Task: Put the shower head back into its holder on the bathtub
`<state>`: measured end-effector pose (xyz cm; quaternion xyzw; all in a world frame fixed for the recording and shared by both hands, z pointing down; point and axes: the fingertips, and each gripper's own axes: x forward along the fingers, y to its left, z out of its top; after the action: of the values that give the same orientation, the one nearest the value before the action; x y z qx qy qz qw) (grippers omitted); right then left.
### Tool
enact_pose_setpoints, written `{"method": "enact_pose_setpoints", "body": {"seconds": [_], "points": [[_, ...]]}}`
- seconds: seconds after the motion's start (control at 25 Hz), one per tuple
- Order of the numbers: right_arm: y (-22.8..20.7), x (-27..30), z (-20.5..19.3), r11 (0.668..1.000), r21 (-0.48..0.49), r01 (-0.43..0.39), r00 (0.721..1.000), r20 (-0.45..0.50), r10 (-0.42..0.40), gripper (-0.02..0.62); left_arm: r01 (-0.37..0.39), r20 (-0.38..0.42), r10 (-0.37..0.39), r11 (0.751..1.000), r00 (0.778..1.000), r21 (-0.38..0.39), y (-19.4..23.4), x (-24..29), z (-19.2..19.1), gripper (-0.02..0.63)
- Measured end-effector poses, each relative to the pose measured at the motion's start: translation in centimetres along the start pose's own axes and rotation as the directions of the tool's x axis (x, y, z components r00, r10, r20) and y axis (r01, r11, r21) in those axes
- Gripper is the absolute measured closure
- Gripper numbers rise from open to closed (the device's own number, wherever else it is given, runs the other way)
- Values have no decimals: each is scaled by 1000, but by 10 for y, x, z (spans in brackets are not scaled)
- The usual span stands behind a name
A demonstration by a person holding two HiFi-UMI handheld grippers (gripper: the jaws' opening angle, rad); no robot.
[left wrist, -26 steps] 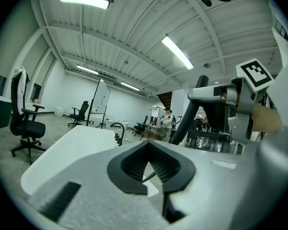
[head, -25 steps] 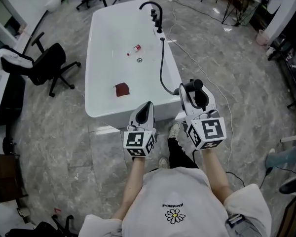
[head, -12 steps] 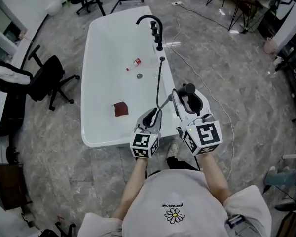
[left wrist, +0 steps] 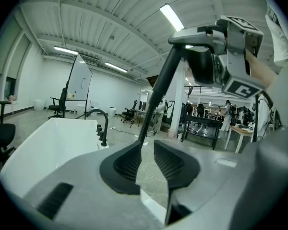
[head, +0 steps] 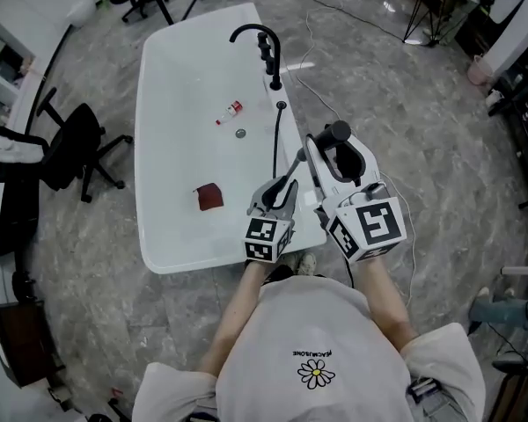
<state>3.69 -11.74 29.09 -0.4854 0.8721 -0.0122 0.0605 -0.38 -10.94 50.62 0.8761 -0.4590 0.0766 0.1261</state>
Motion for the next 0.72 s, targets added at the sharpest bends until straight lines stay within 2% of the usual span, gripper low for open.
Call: {"method": "enact_pose_setpoints", "body": {"seconds": [0.24,0.48,0.72], "points": [[7,17,19,1000,-21,3,999,36,-2,454,7,-43,-7,1000,999,2,28,26,-16,525],[23,37,20,1000,-30,4,1000,21,-4,454,30,-105,-31,999,994,-10,54,47,-41,498],[18,52,25,1000,-3,-15,999,29,15,454,-6,-205,-1,999,979,-33,83,79,-77,488]]}}
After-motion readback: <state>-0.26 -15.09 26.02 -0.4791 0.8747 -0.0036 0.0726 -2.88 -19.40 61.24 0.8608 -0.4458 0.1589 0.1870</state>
